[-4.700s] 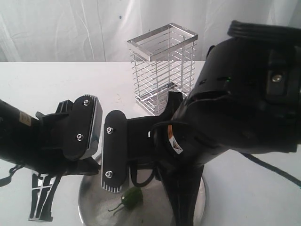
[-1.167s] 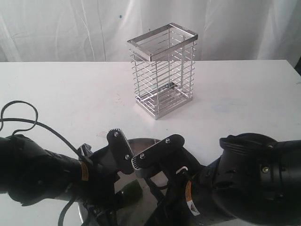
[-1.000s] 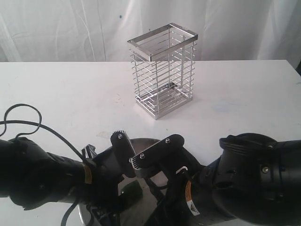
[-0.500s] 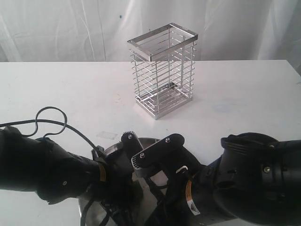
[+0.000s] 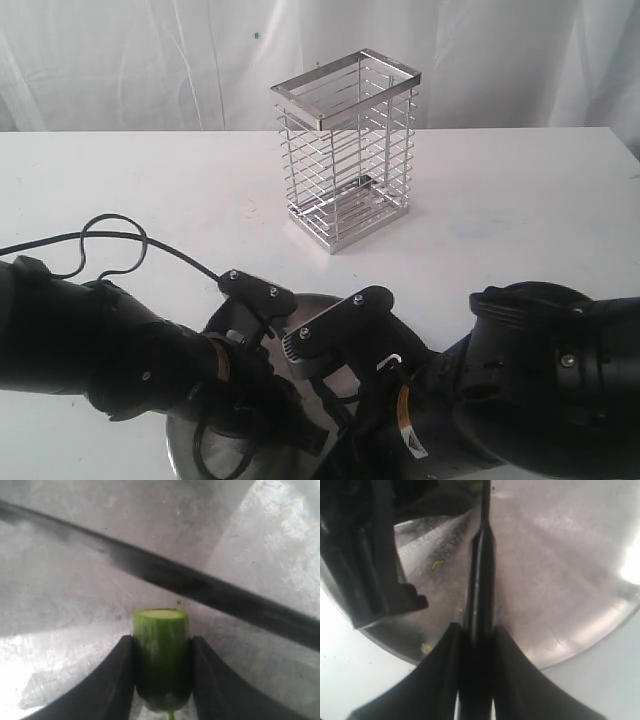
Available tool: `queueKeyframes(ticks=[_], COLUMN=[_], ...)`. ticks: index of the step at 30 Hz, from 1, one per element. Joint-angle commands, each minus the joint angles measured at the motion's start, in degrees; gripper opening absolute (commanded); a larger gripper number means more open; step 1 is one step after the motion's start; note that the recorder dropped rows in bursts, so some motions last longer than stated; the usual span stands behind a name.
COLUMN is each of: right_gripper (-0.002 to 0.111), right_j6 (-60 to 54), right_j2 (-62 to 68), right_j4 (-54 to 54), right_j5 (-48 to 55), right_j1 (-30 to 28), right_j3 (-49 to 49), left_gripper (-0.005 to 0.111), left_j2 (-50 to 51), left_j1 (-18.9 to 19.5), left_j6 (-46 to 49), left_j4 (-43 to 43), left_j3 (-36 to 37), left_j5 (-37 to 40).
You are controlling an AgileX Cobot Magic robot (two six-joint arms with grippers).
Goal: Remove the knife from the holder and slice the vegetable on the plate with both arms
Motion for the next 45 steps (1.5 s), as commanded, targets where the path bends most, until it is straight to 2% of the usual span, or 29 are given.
queueKeyframes(ticks=[1, 9, 16, 17, 22, 23, 28, 34, 42, 45], right_gripper=[0.000, 0.000, 0.000, 0.000, 0.000, 0.000, 0.000, 0.000, 0.000, 0.000], right_j6=[-0.7, -1.2, -2.5, -2.5, -2.6, -2.6, -4.4, -5.2, -10.4, -14.3], right_j2=[-0.6, -0.6, -0.6, -0.6, -0.6, -0.6, -0.6, -0.6, -0.6, -0.6], right_j4=[-0.9, -0.9, -0.9, -0.9, -0.9, -0.9, -2.6, -8.9, -7.9, -6.6], right_j5=[0.2, 0.2, 0.4, 0.4, 0.4, 0.4, 2.6, 8.9, 7.2, 7.3], right_j1=[-0.1, -0.1, -0.1, -0.1, -0.1, -0.1, -0.1, -0.1, -0.1, -0.1], right_j3=[0.2, 0.2, 0.2, 0.2, 0.2, 0.2, 0.2, 0.2, 0.2, 0.2], left_gripper=[0.036, 0.036, 0.037, 0.040, 0.070, 0.072, 0.073, 0.073, 0.073, 0.073], left_j2=[0.4, -1.0, -0.1, -0.1, -0.2, -0.3, -2.9, -8.1, -16.1, -19.4], left_j1=[-0.3, 2.1, 2.1, 2.1, 2.1, 2.1, 2.4, 2.5, 2.6, 4.3], left_j6=[-4.9, -15.3, -14.5, -14.1, -14.0, -14.0, -12.6, -7.7, -6.2, -6.2], left_j4=[0.0, 0.0, 0.0, 0.0, 0.0, 0.0, 0.5, 0.9, 6.5, 9.3], left_j3=[0.4, 0.4, 0.4, 0.4, 0.4, 0.4, 0.4, 0.4, 0.4, 0.4], left_j5=[3.3, 6.2, 6.0, 6.0, 6.0, 6.0, 8.3, 14.9, 18.6, 21.2])
